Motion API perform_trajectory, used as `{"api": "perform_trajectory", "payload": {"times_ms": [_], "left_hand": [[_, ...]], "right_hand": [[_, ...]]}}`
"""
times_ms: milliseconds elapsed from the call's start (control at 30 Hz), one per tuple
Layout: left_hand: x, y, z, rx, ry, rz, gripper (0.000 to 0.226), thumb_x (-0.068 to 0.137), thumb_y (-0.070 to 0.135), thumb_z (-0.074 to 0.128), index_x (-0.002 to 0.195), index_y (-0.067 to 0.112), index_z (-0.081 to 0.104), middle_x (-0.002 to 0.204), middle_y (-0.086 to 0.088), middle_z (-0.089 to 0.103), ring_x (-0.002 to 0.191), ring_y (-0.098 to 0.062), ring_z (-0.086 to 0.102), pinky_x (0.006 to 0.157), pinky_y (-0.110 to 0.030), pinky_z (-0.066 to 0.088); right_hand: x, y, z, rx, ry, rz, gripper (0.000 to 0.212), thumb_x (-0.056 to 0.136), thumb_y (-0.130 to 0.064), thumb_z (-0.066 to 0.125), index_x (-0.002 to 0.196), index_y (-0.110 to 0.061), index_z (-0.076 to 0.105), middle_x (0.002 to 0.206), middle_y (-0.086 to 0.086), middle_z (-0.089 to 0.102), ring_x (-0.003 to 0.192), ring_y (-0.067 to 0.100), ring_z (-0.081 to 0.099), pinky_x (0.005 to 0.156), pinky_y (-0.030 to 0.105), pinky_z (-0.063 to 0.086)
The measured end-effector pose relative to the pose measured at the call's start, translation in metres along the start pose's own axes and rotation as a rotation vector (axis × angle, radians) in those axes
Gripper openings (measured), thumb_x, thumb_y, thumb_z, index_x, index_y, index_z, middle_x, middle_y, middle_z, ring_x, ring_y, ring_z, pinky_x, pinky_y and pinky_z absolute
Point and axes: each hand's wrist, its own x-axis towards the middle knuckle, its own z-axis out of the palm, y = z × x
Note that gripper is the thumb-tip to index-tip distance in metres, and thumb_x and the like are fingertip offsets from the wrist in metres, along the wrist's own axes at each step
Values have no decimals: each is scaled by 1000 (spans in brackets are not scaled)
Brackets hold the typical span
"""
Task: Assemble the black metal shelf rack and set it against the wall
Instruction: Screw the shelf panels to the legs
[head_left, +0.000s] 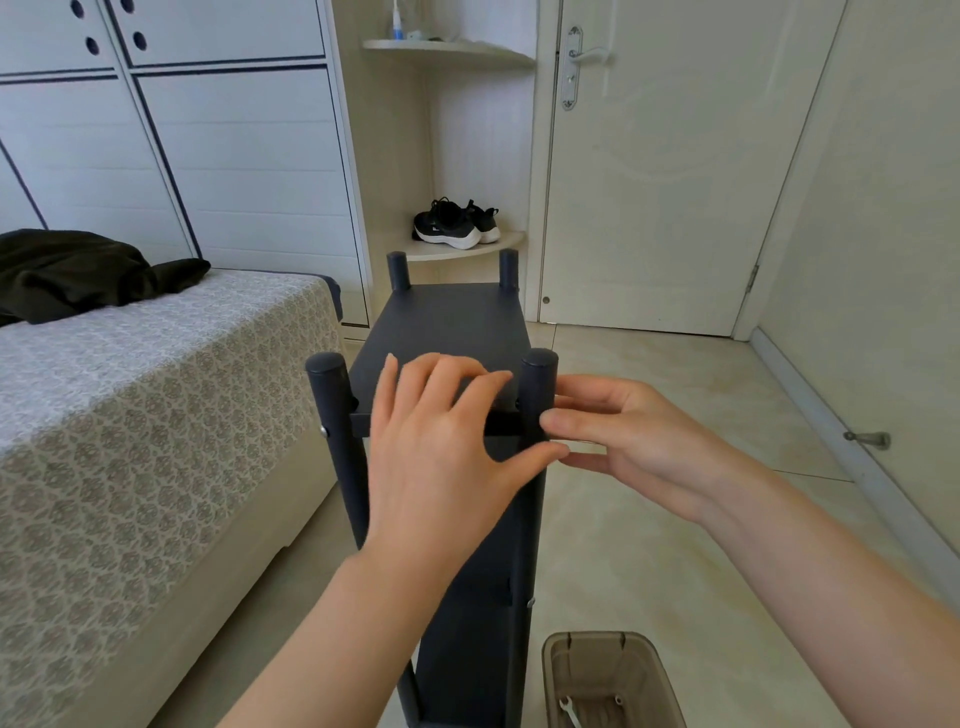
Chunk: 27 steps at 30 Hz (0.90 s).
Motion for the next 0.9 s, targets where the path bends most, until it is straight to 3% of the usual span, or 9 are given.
{"api": "perform_trajectory", "payload": {"times_ms": [100, 200, 367, 533, 700, 900], "left_hand": [[4, 4, 5, -31, -20, -13, 54, 80, 65, 62, 105, 19, 76, 106, 4, 70, 118, -25, 60, 117, -58, 29], [7, 4, 7, -46, 0, -27, 48, 80, 62, 63, 101, 21, 76, 102, 6, 72, 114, -22, 63, 119, -58, 27], [5, -2, 9, 15, -26, 7, 56, 88, 66, 50, 114, 23, 76, 117, 7, 74, 122, -18, 63, 121, -57, 23], [2, -4, 14, 44, 7, 38, 52, 93, 62, 47, 118, 25, 75, 122, 6, 72, 125, -20, 62, 112, -45, 36], [3, -5, 21, 43, 120, 66, 48, 93, 59, 54, 114, 23, 77, 119, 5, 73, 122, -21, 64, 101, -37, 38], [-2, -2, 29, 24, 203, 78, 46, 95, 56, 57, 113, 18, 76, 115, 3, 75, 119, -20, 65, 100, -37, 37]], "right_hand": [[3, 0, 0, 40, 42, 16, 54, 64, -54, 73, 111, -28, 74, 100, -6, 73, 95, 9, 67, 105, 49, 47], [7, -2, -3, 64, 42, 79, 50, 79, -68, 54, 106, -32, 76, 110, -6, 72, 103, 13, 66, 104, 46, 47], [11, -1, -9, 109, -39, 94, 62, 97, -67, 26, 110, -33, 75, 115, -7, 71, 105, 13, 63, 104, 41, 44], [7, -1, -11, 135, -87, 41, 49, 94, -64, 41, 114, -33, 73, 117, 0, 71, 103, 11, 66, 101, 40, 45], [-3, 11, -19, 140, -20, -16, 30, 98, -34, 56, 127, -27, 62, 111, 8, 73, 108, 21, 68, 99, 44, 48], [-7, 83, -25, -282, -50, 272, 19, 100, -27, 54, 106, -19, 70, 95, -4, 76, 90, 10, 73, 85, 32, 59]]}}
